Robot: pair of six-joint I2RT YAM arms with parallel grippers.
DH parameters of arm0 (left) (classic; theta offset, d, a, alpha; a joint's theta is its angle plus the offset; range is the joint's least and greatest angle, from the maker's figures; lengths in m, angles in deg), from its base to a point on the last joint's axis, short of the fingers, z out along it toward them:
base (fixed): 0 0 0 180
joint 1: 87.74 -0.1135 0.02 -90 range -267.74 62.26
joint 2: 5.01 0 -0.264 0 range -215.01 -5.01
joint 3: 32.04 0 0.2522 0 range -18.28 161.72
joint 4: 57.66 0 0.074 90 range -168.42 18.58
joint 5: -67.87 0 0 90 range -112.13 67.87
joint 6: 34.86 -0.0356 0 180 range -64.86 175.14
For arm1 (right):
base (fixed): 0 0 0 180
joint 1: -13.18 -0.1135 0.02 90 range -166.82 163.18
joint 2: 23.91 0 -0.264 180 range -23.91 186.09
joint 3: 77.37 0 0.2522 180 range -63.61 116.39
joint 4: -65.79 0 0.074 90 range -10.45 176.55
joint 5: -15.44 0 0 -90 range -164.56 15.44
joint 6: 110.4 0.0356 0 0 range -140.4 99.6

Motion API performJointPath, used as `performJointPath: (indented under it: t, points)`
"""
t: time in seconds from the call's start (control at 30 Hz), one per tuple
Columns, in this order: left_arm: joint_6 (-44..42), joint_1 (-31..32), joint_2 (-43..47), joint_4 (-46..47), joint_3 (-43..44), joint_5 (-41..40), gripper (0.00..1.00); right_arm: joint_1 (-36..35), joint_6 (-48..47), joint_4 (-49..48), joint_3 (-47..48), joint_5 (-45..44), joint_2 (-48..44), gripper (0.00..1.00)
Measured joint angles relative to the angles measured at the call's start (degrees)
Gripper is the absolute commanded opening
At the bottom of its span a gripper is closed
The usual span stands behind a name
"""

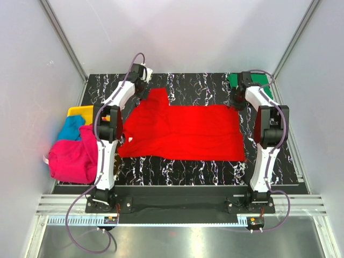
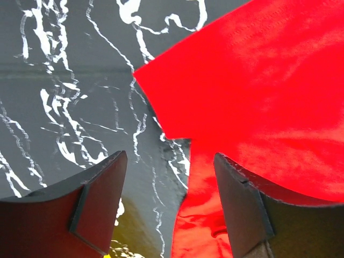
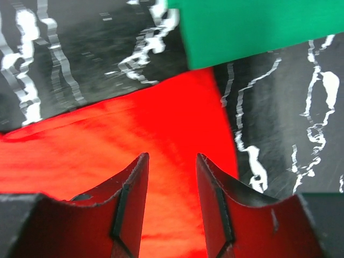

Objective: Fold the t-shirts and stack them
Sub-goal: Fold the tshirt

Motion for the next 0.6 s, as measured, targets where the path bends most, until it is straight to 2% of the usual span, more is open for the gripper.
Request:
performJointPath:
  t: [0.2, 0.27, 0.37, 0.4, 0.5, 0.6]
  points:
    - [-0.6, 0.1, -0.9, 0.5, 0.5, 1.0, 0.69, 3.2, 1.3, 0.4, 0.8, 0.2, 2.2, 0.50]
    - [-1.0, 0.1, -1.9, 0.5, 1.4, 1.9, 0.64, 4.2, 1.8, 0.6, 1.6, 0.3, 2.7, 0.50]
    - [-1.3, 0.2, -3.4, 0.3, 2.6, 2.7, 0.45, 5.1, 2.4, 0.6, 3.8, 0.2, 4.0, 0.50]
    - [-1.4, 0.3, -3.7, 0.2, 2.8, 2.8, 0.34, 5.2, 2.8, 0.4, 5.0, 0.5, 4.9, 0.50]
    - [-1.9, 0.4, -4.3, -0.2, 3.0, 3.2, 0.23, 5.1, 3.4, 0.3, 7.3, 1.4, 7.1, 0.50]
    - [-2.2, 0.4, -4.7, -0.5, 3.0, 3.2, 0.06, 4.9, 4.1, 0.3, 9.0, 2.3, 9.2, 0.48]
